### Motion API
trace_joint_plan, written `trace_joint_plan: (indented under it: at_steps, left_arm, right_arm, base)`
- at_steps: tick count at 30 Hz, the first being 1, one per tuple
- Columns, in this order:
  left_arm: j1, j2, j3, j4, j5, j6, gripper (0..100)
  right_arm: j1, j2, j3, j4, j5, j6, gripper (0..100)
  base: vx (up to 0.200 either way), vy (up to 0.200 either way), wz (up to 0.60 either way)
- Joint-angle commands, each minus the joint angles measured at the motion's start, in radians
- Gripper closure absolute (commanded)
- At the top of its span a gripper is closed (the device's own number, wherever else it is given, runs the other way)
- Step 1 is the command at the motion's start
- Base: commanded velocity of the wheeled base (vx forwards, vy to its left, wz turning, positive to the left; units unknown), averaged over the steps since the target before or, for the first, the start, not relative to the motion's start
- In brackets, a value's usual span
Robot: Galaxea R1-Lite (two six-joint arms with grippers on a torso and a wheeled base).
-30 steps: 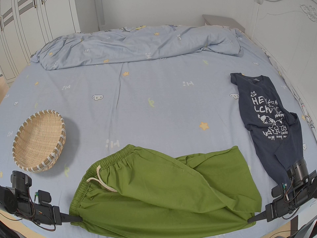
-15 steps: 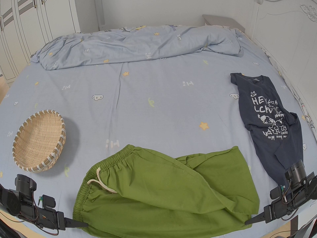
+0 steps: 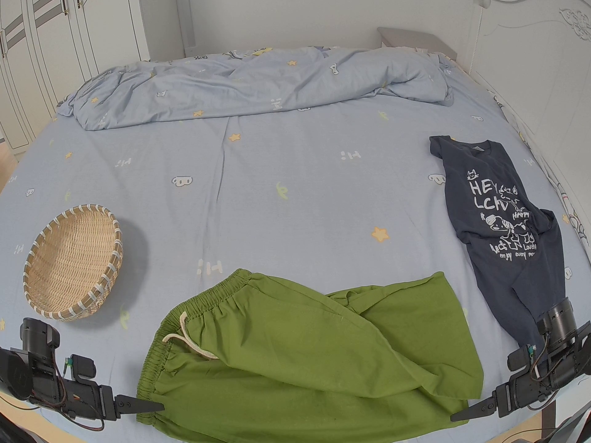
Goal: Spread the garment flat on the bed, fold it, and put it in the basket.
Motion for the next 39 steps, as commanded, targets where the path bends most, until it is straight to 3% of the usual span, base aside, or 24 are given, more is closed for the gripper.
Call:
trace_joint_plan:
  at_steps: [1,8,15,17,18,27,39]
  left_arm:
    - [0.051,-0.121,-0.112,0.053,0.044,-0.019,0]
    - [-0.052,-0.150,-0.424,0.275,0.115,-0.179,0]
    - [-0.193,-0.026,-0.724,0.315,0.170,-0.315,0]
    - [-0.193,-0.026,-0.724,0.315,0.170,-0.315,0]
    - [-0.224,0.067,-0.839,0.318,0.172,-0.322,0]
    - [-0.376,0.340,-1.128,0.321,0.172,-0.243,0]
    - [-0.457,0.525,-1.250,0.323,0.186,-0.237,0]
  right_arm:
    - [-0.015,-0.256,-0.024,0.048,-0.011,-0.008,0]
    - [-0.074,-0.403,-0.169,0.251,-0.014,-0.020,0]
    - [-0.090,-0.363,-0.360,0.266,-0.012,-0.020,0]
    - [-0.090,-0.363,-0.360,0.266,-0.012,-0.020,0]
    - [-0.090,-0.288,-0.456,0.266,-0.012,-0.020,0]
    - [-0.083,-0.098,-0.636,0.255,-0.014,-0.022,0]
    - [-0.051,-0.058,-0.625,0.231,-0.015,-0.027,0]
  base:
    - [0.000,0.000,0.00]
    - [0.000,0.000,0.00]
    - [0.000,0.000,0.00]
    - [0.000,0.000,0.00]
    - [0.000,0.000,0.00]
    - [0.000,0.000,0.00]
    - [0.000,0.000,0.00]
